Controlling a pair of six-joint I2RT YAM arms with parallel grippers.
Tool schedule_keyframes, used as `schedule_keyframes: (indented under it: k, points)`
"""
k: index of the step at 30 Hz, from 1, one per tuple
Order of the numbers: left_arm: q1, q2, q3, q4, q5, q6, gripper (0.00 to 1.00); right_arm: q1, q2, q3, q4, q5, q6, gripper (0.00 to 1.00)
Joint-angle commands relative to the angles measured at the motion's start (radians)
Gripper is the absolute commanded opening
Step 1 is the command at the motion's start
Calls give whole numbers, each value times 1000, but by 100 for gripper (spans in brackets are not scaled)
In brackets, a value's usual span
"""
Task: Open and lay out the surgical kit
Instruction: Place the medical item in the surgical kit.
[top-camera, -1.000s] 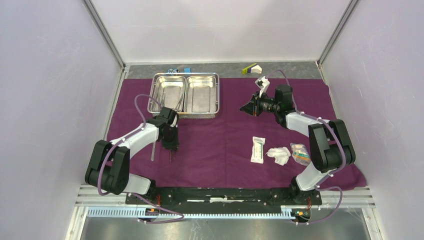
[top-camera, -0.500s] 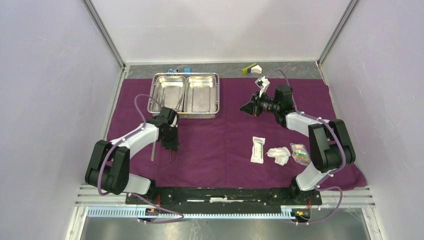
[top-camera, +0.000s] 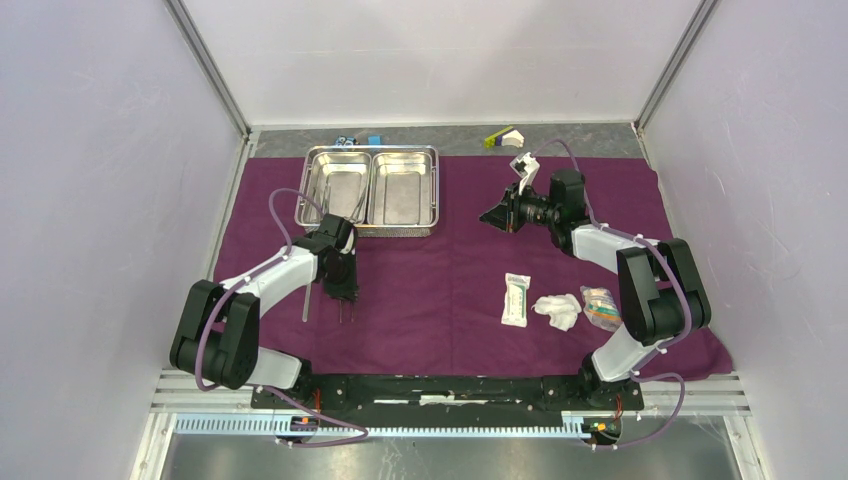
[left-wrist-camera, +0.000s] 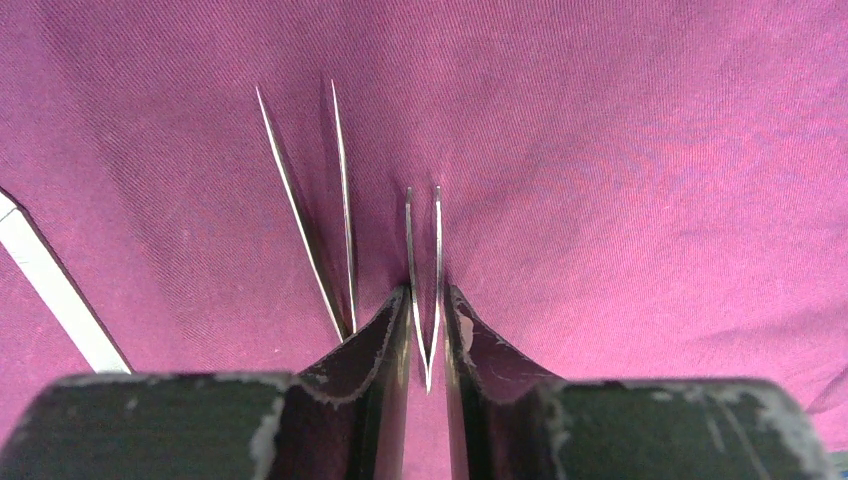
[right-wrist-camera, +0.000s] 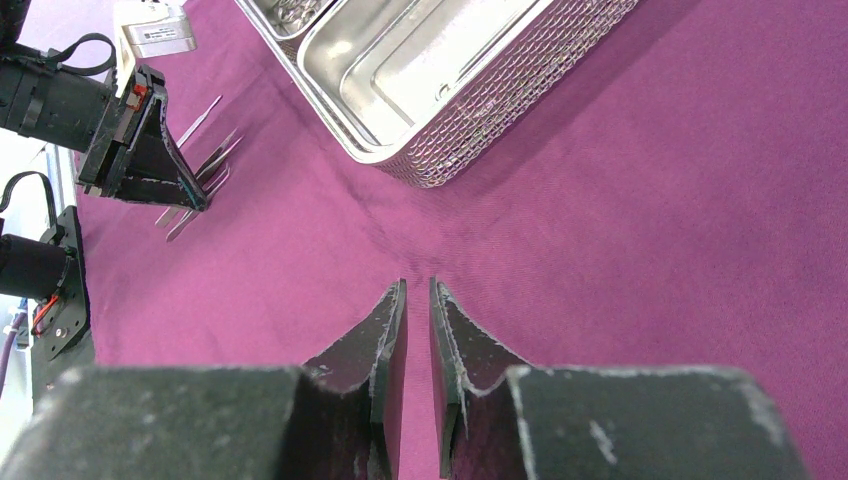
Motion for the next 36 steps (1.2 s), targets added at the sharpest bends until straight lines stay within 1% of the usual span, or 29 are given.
schedule_keyframes:
  k: [1,6,13,28,33,36]
  points:
    - [5,-9,-10,21,10,-17,25,-6,7,33,33,-15,1,19]
    - [5,-15,-10,19,9,-17,27,-6,7,34,33,-15,0,19]
    - [7,-25,-5,17,2,-16,32,-7,16,39,30,-15,-2,19]
    - [14,-109,15,12,1,6,35,-7,21,39,24,-17,-9,19]
    - [30,-147,69,-12,-2,24,37,-8,7,39,18,-15,-20,19]
    - [39,-168,141,-30,-2,33,42,-14,-4,40,13,-17,-30,20]
